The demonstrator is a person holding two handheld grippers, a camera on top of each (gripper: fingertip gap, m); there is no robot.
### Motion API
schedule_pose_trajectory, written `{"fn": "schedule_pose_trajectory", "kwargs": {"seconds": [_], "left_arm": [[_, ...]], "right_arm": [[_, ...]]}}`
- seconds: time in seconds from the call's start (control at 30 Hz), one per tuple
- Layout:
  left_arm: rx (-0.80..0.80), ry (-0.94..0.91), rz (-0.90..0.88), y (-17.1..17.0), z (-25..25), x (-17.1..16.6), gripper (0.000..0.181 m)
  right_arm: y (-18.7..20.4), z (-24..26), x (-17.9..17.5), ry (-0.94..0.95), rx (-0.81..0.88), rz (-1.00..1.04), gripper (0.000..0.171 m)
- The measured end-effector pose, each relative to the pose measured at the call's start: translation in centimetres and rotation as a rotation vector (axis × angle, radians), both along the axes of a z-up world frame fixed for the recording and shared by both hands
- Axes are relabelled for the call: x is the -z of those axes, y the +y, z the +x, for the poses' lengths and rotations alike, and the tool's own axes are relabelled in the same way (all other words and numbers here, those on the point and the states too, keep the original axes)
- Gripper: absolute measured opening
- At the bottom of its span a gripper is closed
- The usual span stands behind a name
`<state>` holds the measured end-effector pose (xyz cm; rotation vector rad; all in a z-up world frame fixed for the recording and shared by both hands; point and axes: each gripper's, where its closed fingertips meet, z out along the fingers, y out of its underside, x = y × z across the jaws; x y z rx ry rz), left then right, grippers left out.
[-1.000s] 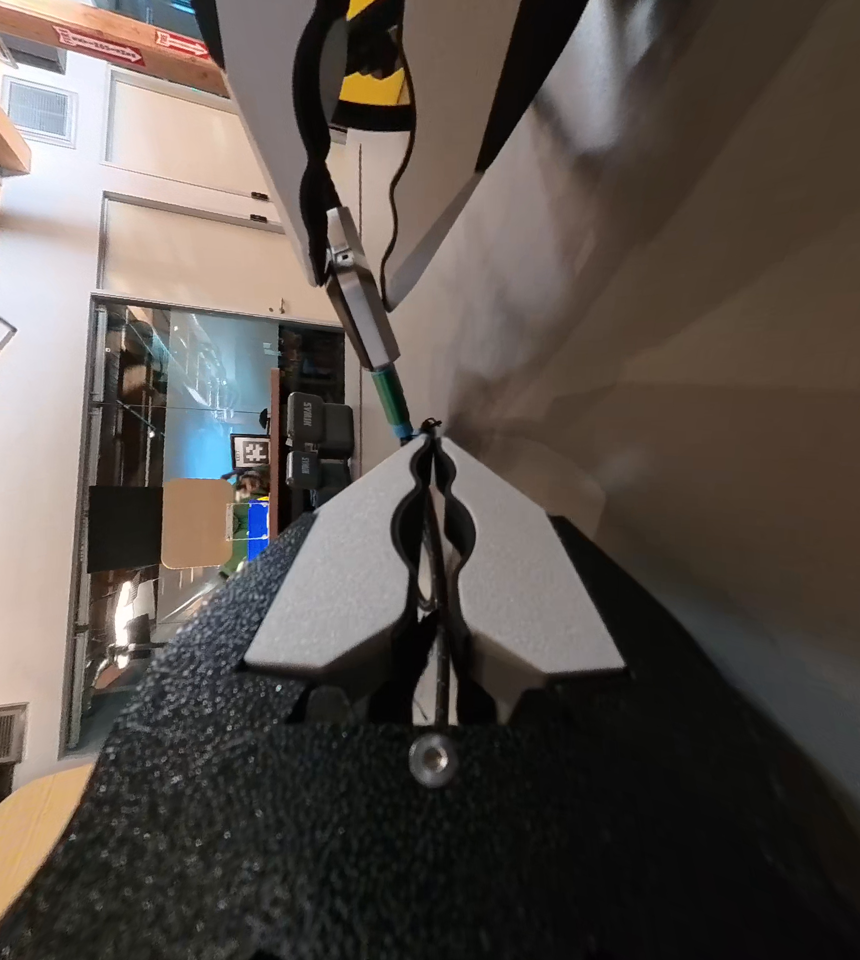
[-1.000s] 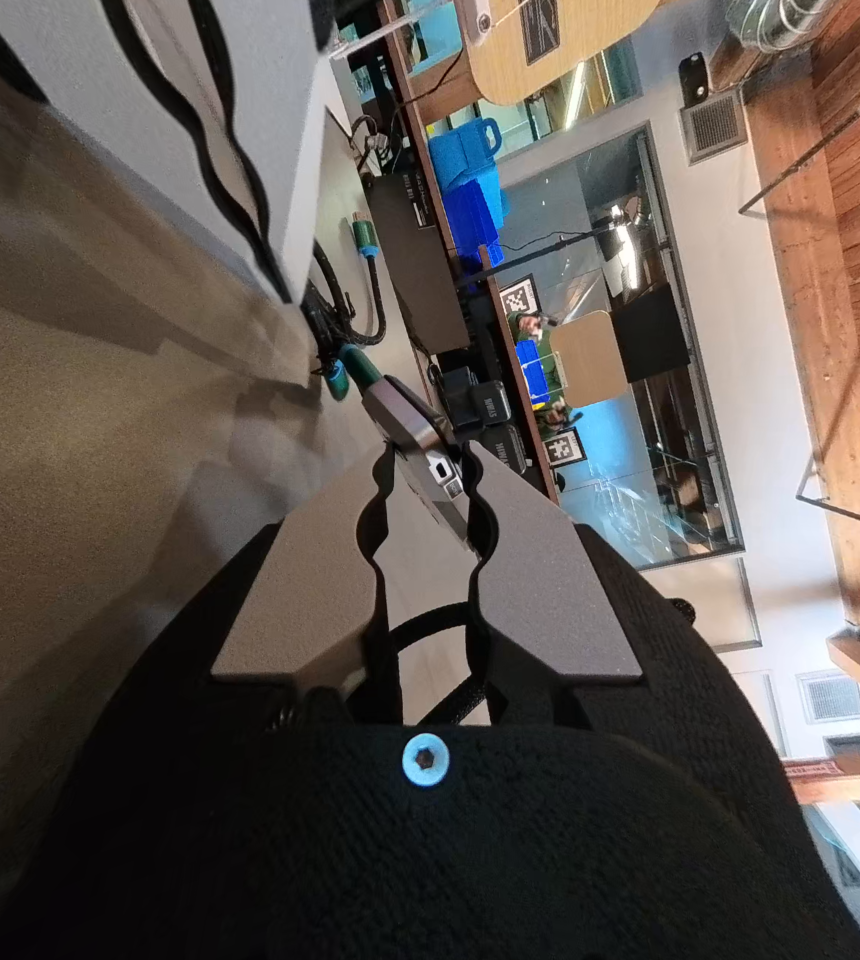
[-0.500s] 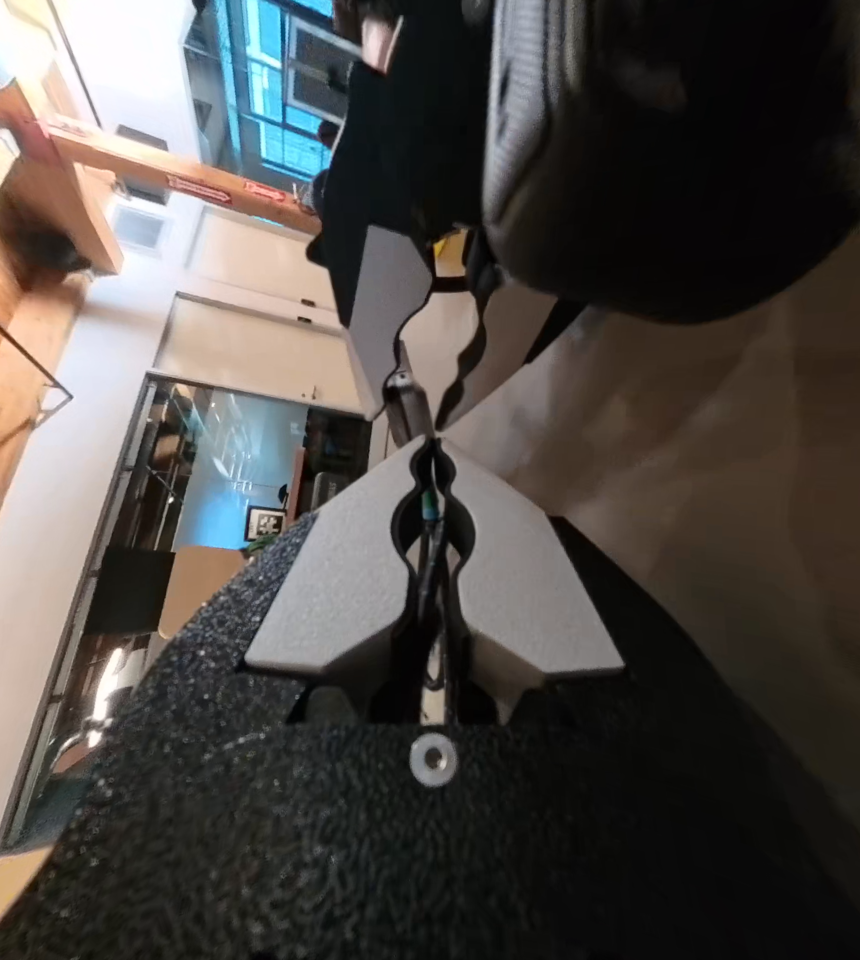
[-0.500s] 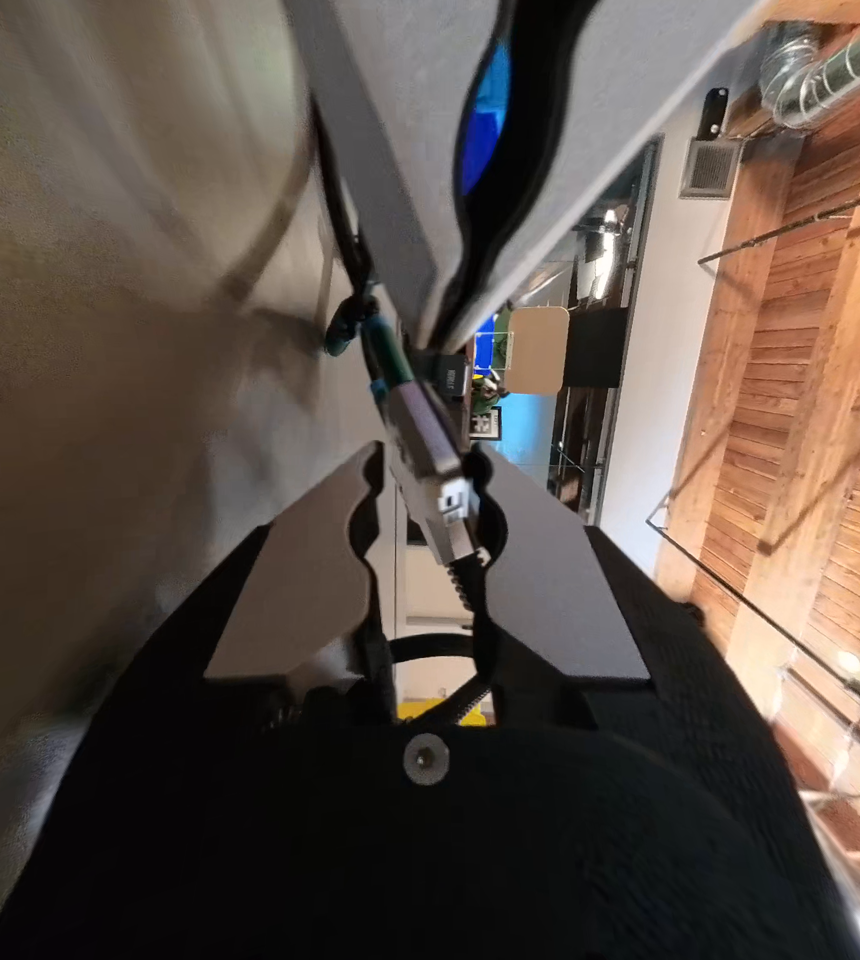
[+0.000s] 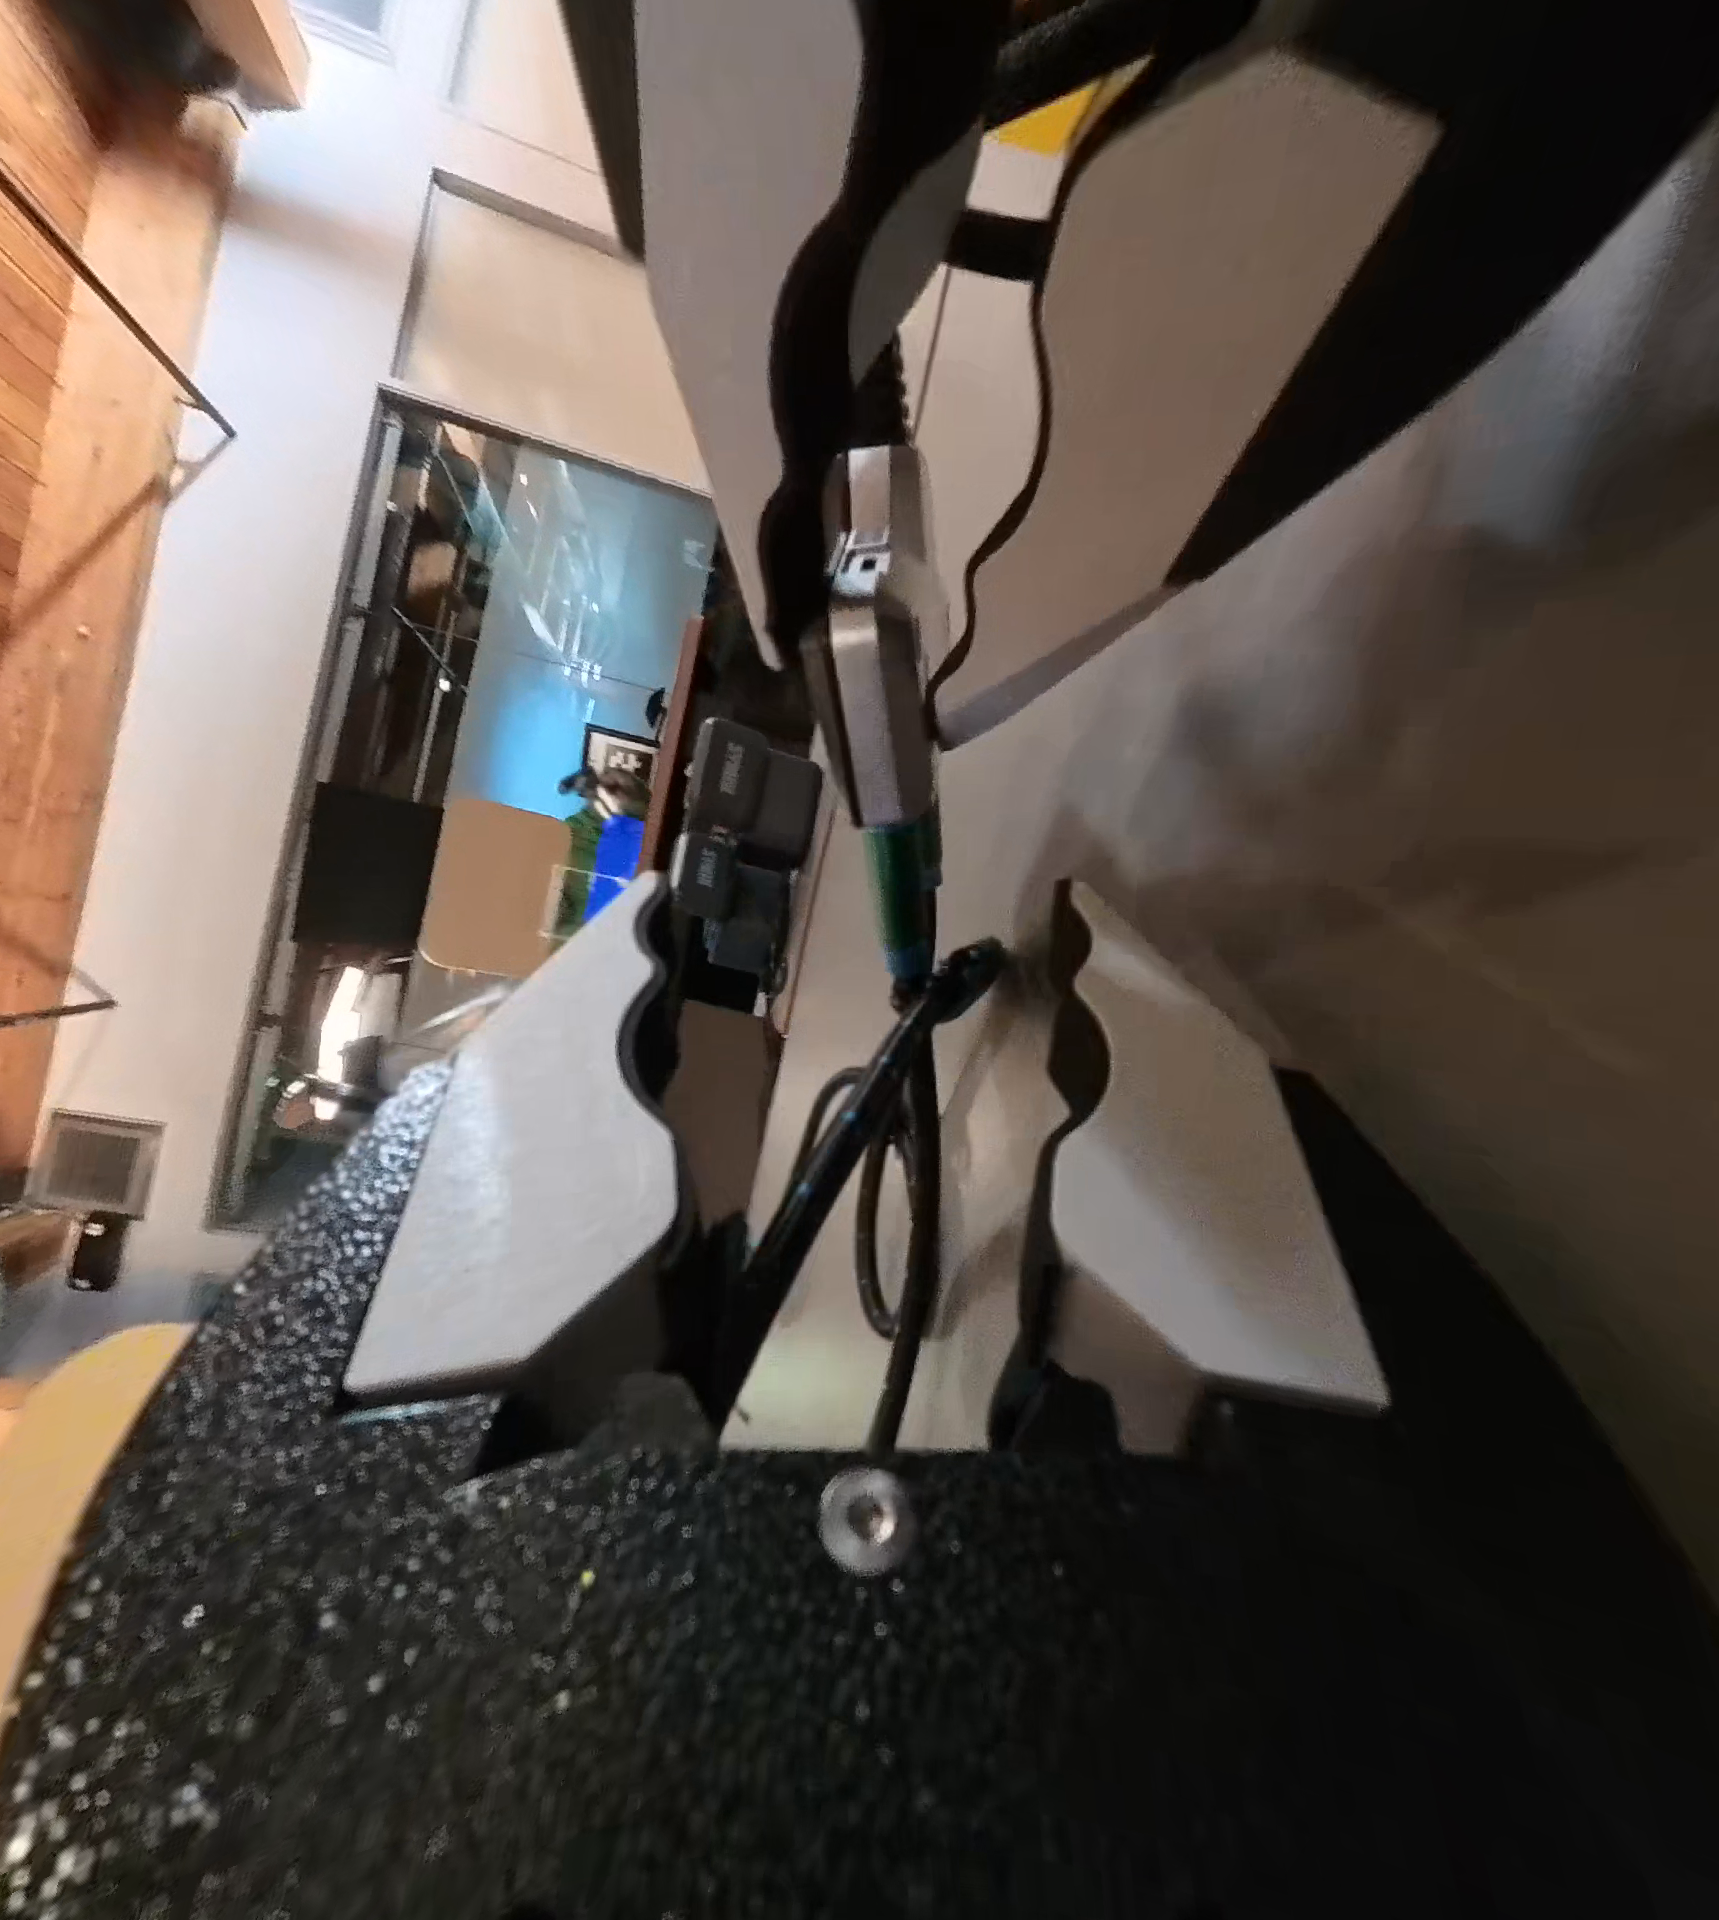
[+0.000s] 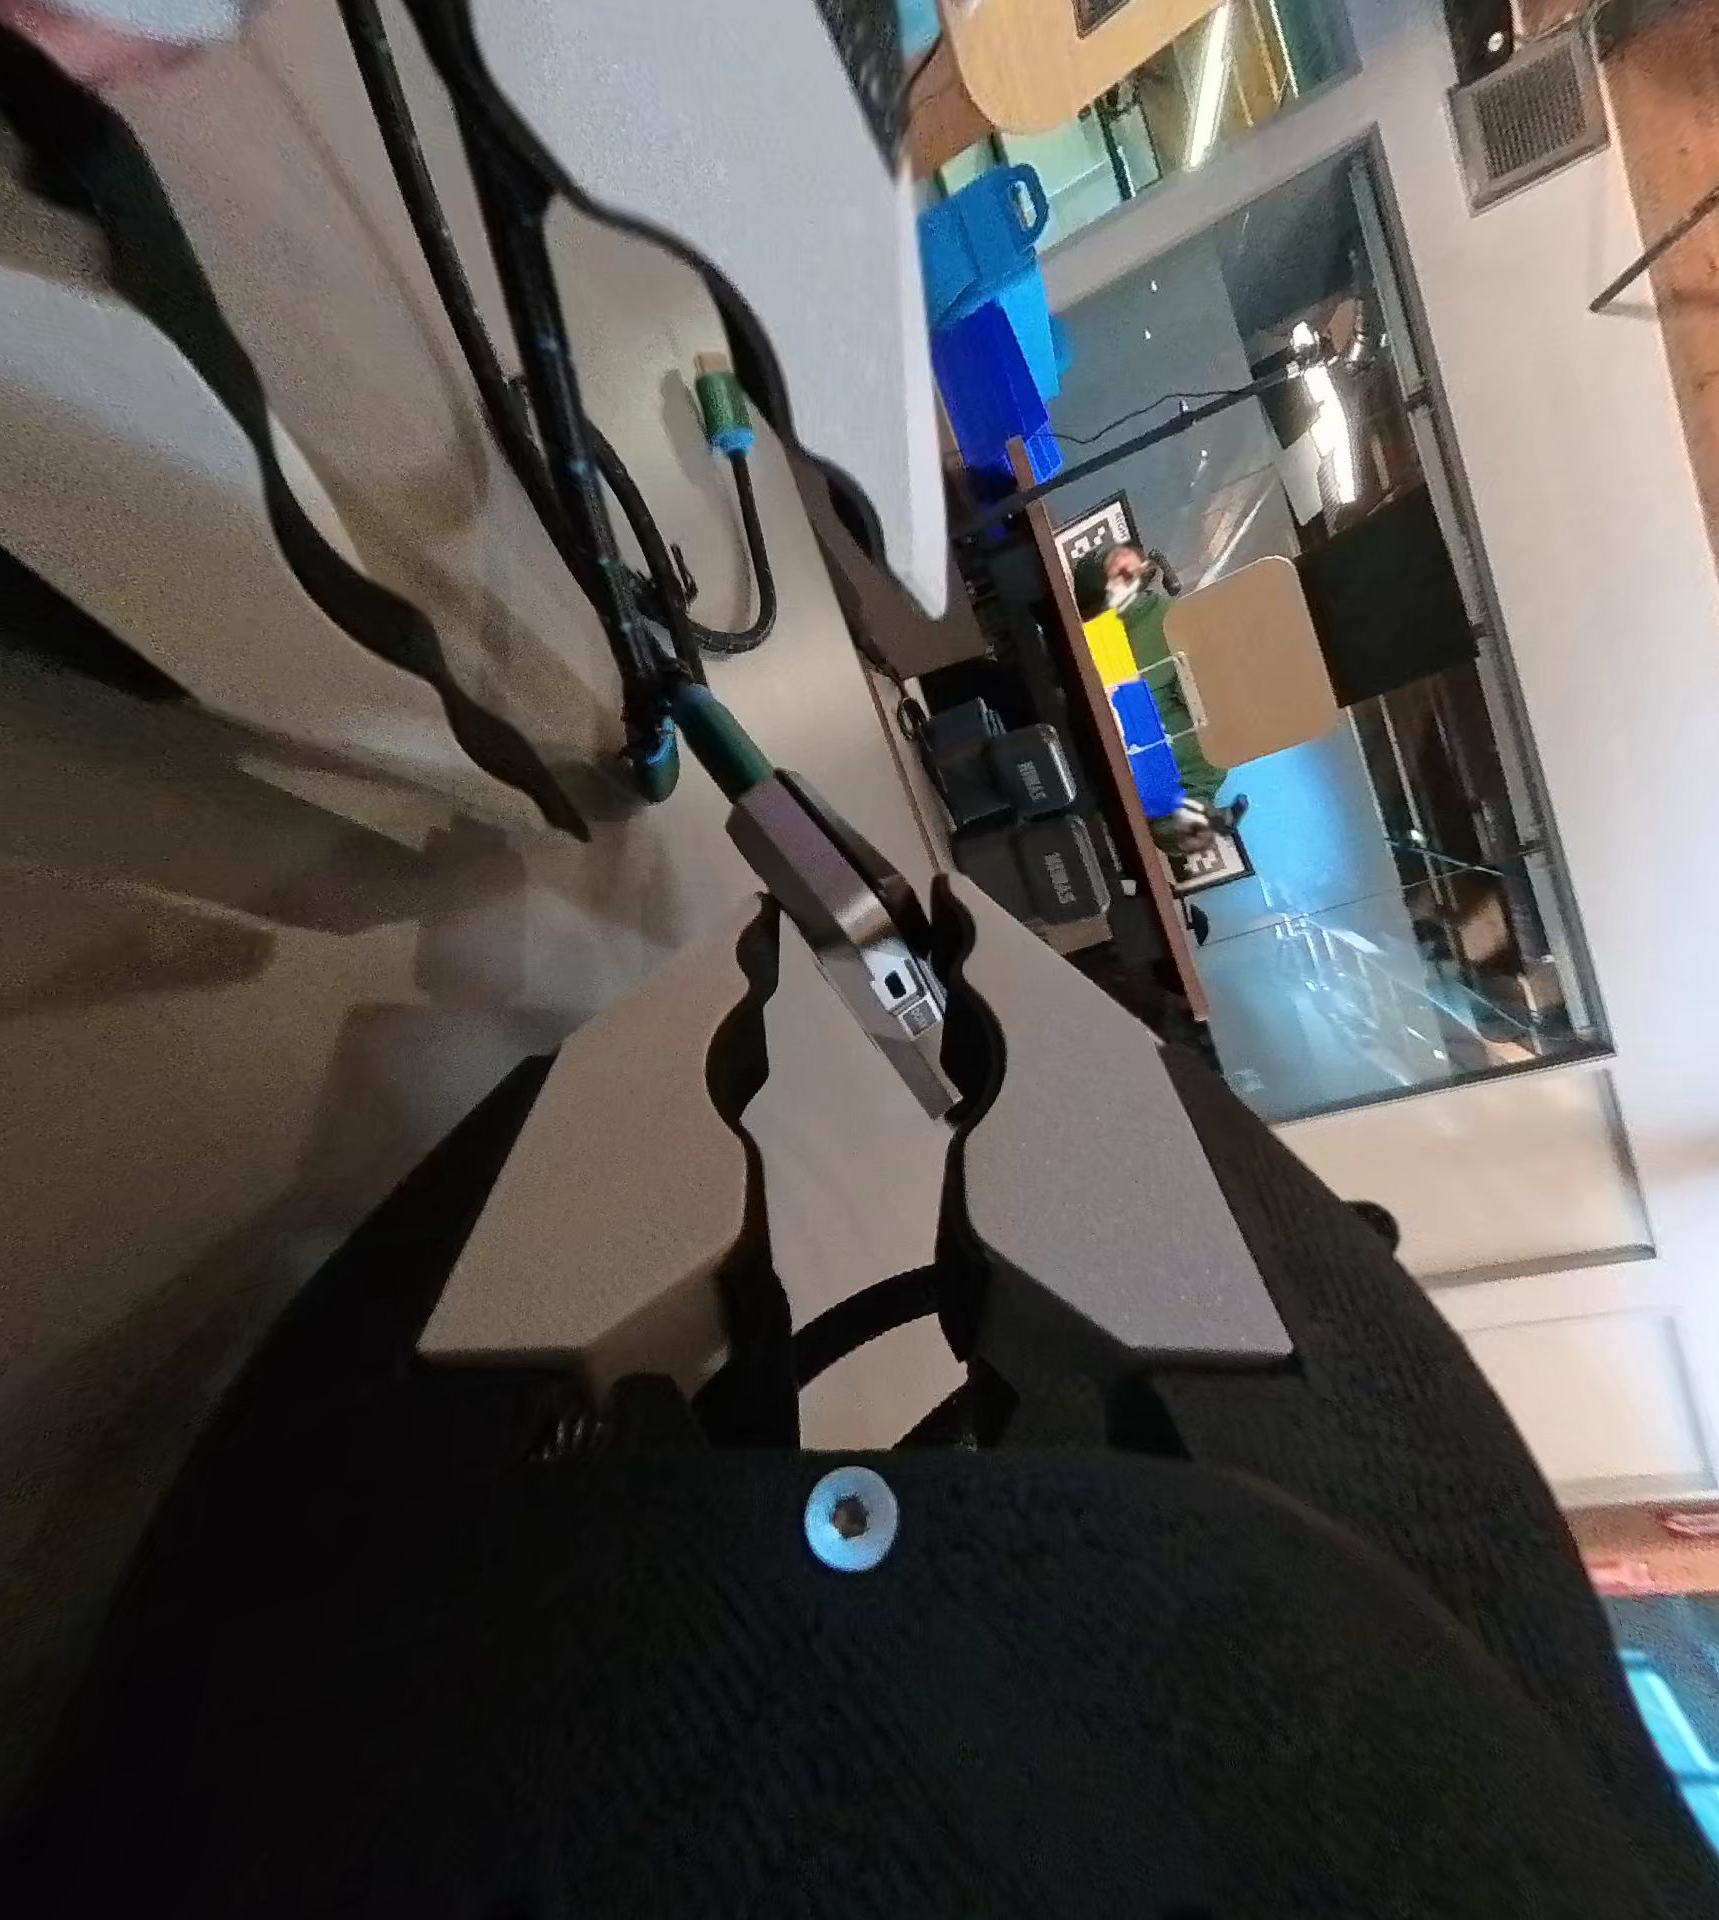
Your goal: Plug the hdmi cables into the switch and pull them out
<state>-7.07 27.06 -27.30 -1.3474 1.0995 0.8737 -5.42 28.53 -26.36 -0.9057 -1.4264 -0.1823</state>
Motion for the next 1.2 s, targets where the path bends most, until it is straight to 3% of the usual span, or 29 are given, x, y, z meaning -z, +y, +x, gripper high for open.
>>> {"fn": "schedule_pose_trajectory", "kwargs": {"seconds": [0.13,0.4,0.63,0.8,0.9,1.1,1.2], "left_arm": [[-0.069,-0.040,-0.063,1.4,-1.4,1.0,0.070],[0.050,0.092,0.023,1.8,-0.5,0.6,0.042],[0.100,0.128,-0.030,2.1,-0.1,1.7,0.013],[0.118,0.045,-0.107,2.2,-0.1,1.9,0.011],[0.134,0.014,-0.120,2.0,-0.2,1.7,0.010],[0.154,0.081,-0.091,1.6,0.2,1.7,0.010],[0.168,0.127,-0.068,1.3,0.4,1.8,0.011]], "right_arm": [[-0.4,-0.1,0.0,0.005,-0.037,-0.007,0.027],[-1.3,0.1,-0.1,0.032,-0.173,-0.045,0.026],[-1.6,0.3,0.1,0.033,-0.204,-0.066,0.026],[-1.5,0.2,0.3,-0.024,-0.185,0.107,0.030],[-1.7,-0.1,0.7,-0.106,-0.165,0.235,0.044],[-1.3,-0.3,0.6,-0.195,-0.094,0.399,0.044],[-1.6,-0.2,0.5,-0.205,-0.098,0.402,0.033]]}}
